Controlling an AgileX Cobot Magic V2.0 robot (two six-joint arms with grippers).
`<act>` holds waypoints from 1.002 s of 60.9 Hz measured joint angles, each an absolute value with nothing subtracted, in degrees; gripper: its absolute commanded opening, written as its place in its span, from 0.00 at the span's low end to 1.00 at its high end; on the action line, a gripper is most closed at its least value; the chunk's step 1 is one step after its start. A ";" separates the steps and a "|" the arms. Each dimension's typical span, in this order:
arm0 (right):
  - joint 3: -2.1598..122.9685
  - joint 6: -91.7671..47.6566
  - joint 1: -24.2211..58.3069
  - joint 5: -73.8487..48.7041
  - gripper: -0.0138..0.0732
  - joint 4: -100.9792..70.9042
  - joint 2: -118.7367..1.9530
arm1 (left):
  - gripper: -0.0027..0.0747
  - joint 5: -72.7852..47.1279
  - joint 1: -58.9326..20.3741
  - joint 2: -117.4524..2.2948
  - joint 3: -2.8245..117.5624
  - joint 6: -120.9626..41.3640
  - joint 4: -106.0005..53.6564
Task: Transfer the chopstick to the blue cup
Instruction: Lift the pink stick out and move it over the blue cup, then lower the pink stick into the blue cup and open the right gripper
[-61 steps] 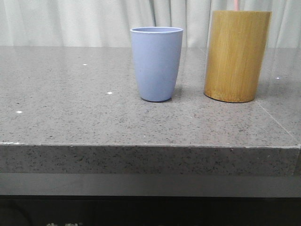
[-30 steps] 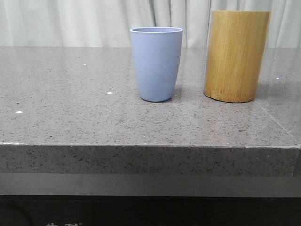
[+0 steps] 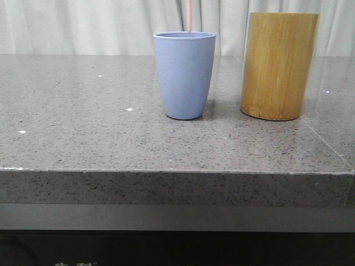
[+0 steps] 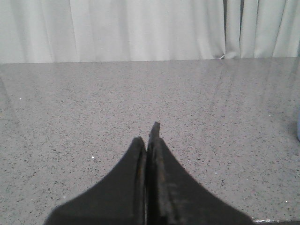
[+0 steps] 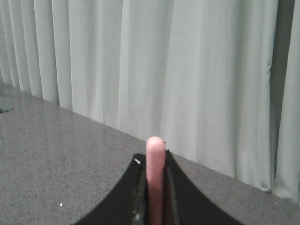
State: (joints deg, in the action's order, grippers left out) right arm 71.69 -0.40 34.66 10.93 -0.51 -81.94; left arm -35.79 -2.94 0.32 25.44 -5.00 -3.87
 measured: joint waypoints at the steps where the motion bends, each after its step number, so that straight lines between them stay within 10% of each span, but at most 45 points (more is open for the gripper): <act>1: 71.69 -0.40 34.66 10.72 0.08 -0.77 -82.14 | 0.01 -35.79 -2.94 0.32 25.44 -5.00 -3.87; 24: 71.69 0.00 34.66 8.82 0.09 -5.02 -90.05 | 0.01 -35.77 -2.94 0.32 25.44 -5.00 -3.87; 61: 71.69 0.00 34.66 8.42 0.53 -5.17 -90.84 | 0.01 -35.67 -2.94 0.32 25.44 -5.00 -3.87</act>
State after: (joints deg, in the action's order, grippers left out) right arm 71.69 0.00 34.66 8.42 -5.17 -90.84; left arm -35.67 -2.94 0.32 25.44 -5.00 -3.87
